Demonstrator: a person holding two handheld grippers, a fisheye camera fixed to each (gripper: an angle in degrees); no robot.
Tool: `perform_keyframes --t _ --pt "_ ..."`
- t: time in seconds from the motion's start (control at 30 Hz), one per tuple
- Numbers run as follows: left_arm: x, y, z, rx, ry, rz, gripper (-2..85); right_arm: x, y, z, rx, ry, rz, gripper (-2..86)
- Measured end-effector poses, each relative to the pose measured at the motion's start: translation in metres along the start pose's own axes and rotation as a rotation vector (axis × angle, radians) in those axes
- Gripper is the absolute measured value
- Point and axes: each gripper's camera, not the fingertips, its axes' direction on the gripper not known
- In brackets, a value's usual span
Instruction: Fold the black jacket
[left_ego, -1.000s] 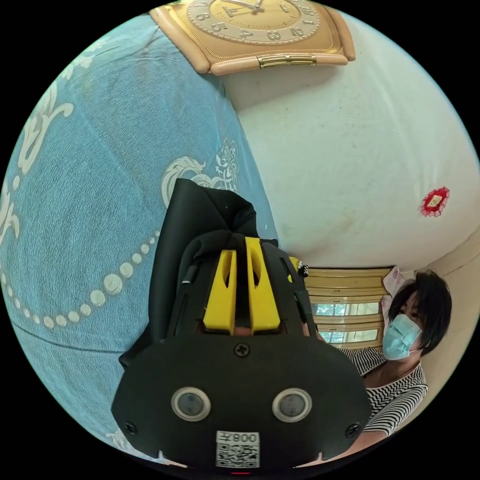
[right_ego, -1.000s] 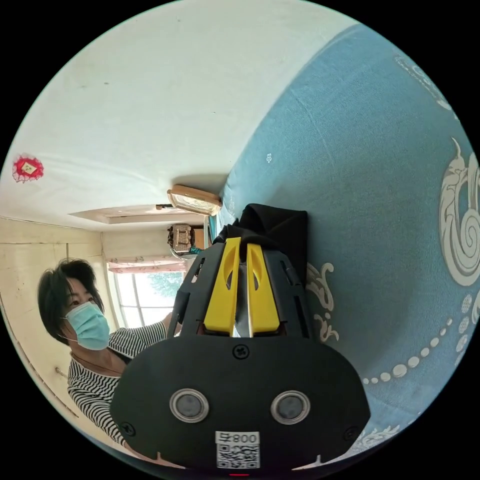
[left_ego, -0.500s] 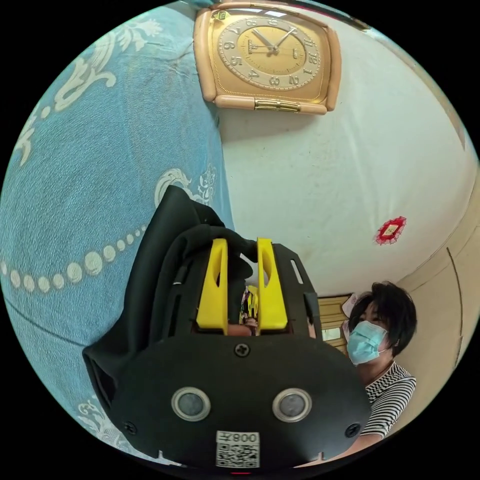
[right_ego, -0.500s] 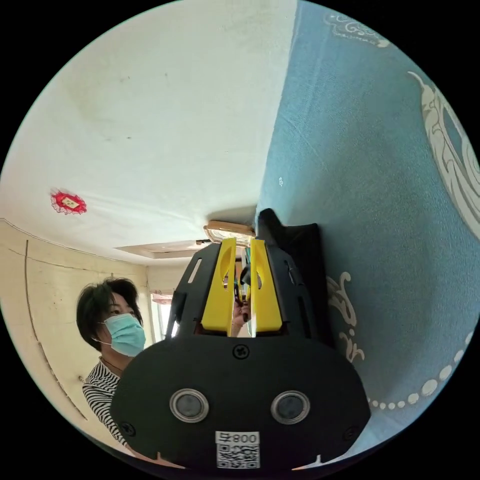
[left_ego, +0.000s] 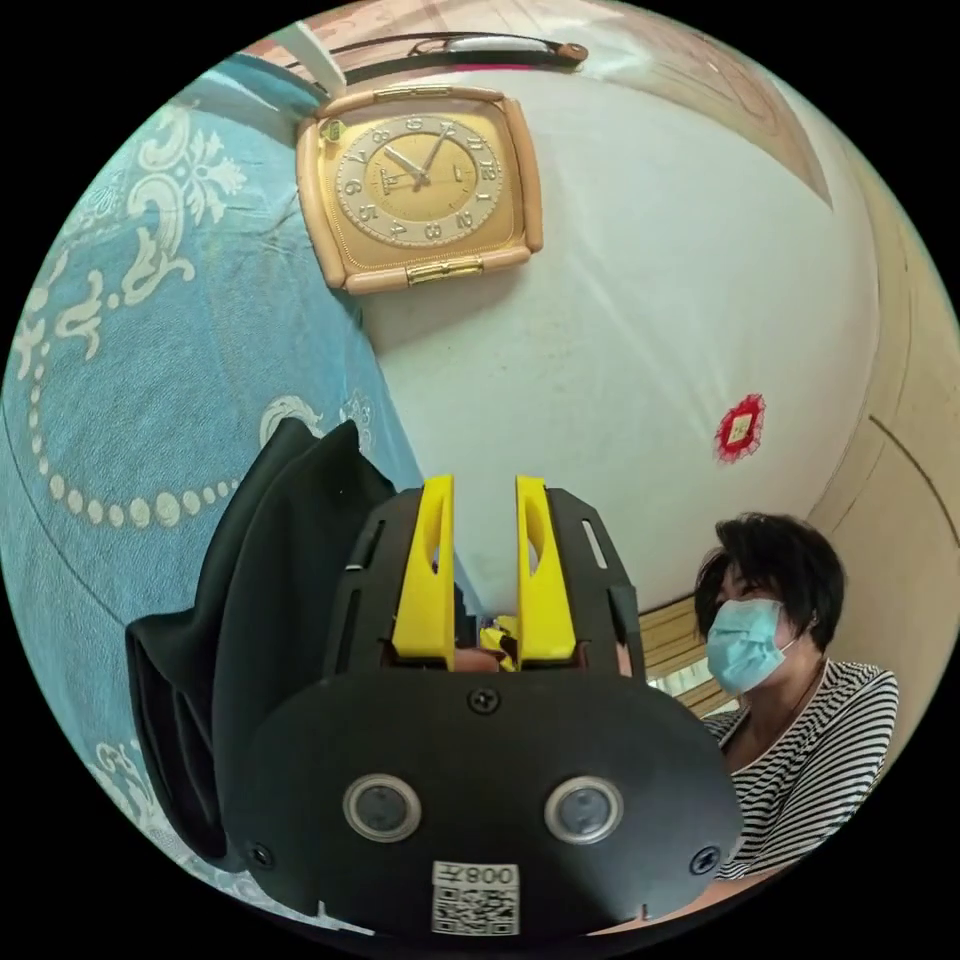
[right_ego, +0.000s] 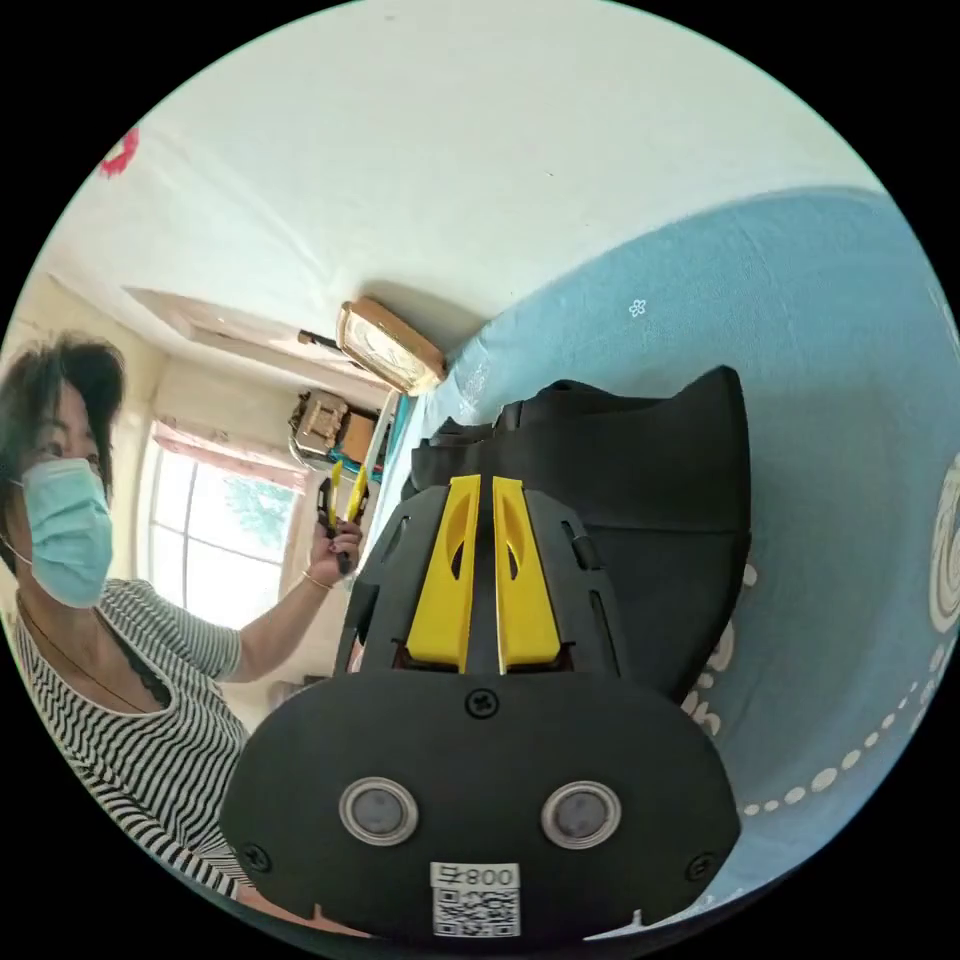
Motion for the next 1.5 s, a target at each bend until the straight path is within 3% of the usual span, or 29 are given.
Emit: perform_keyframes --t 0.2,0.27,0.43,0.87,1.03,1.3,1.5 --pt "0.050 0.020 0.105 -0.414 -0.414 0.391 13.8 -0.056 -0.008 0.030 -0.138 0.390 -0.164 7.0" --pt "0.058 0.034 0.153 -0.528 -0.626 0.555 13.7 -0.066 -0.004 0.038 -0.155 0.481 -0.182 7.3" --pt "0.032 0.064 0.219 -0.672 -0.849 0.640 9.6 -0.078 0.006 0.075 -0.207 0.629 -0.186 7.6" --pt "0.069 0.112 0.219 -0.477 -0.738 0.670 2.7 -0.110 0.018 0.069 -0.133 0.603 -0.198 0.4" --pt "0.066 0.114 0.239 -0.464 -0.776 0.714 2.9 -0.129 0.018 0.052 -0.023 0.607 -0.217 0.2" --pt "0.001 0.113 0.263 -0.526 -0.863 0.599 6.0 -0.101 0.009 0.081 -0.087 0.609 -0.158 0.4" --pt "0.017 0.116 0.221 -0.391 -0.780 0.565 7.7 -0.106 0.019 0.062 -0.017 0.571 -0.123 0.4"
